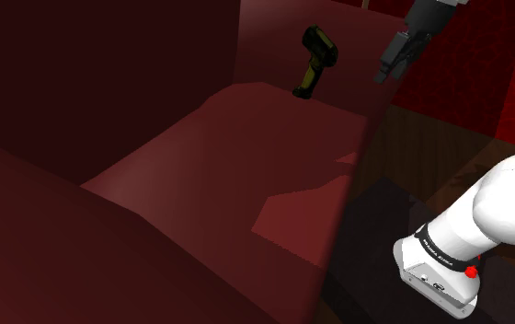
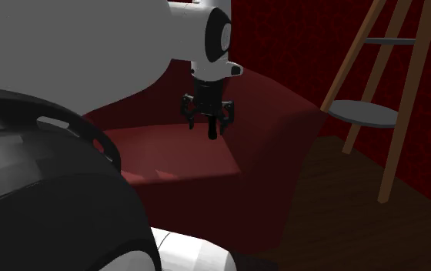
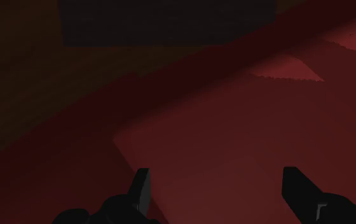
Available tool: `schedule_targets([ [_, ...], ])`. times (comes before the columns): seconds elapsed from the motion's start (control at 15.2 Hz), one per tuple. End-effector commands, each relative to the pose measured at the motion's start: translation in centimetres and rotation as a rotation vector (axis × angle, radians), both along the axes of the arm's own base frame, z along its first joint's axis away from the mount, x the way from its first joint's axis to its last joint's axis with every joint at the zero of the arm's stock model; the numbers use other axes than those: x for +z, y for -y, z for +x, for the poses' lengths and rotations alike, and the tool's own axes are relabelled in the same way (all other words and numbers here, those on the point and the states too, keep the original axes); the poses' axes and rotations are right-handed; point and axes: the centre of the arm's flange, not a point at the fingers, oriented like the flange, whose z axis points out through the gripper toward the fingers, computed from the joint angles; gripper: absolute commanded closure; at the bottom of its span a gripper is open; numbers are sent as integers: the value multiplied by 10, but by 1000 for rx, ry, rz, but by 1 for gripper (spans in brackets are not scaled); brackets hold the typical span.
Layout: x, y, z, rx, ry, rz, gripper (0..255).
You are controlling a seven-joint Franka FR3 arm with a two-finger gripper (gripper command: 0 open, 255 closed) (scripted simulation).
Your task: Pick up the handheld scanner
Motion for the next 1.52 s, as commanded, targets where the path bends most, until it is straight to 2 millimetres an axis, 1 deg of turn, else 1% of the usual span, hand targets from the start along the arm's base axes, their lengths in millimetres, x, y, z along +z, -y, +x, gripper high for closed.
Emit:
schedule_targets([
  [0.0, 0, 0, 0, 0, 0, 0, 0],
  [0.4, 0, 11, 51, 202, 205, 52, 0],
  [0.79, 10, 11, 103, 404, 411, 104, 0],
  [0.86, 11, 11, 104, 408, 415, 105, 0],
  [1.25, -21, 11, 104, 408, 415, 105, 0],
  [1.32, -29, 11, 104, 408, 415, 105, 0],
  [1.45, -29, 11, 104, 408, 415, 105, 0],
])
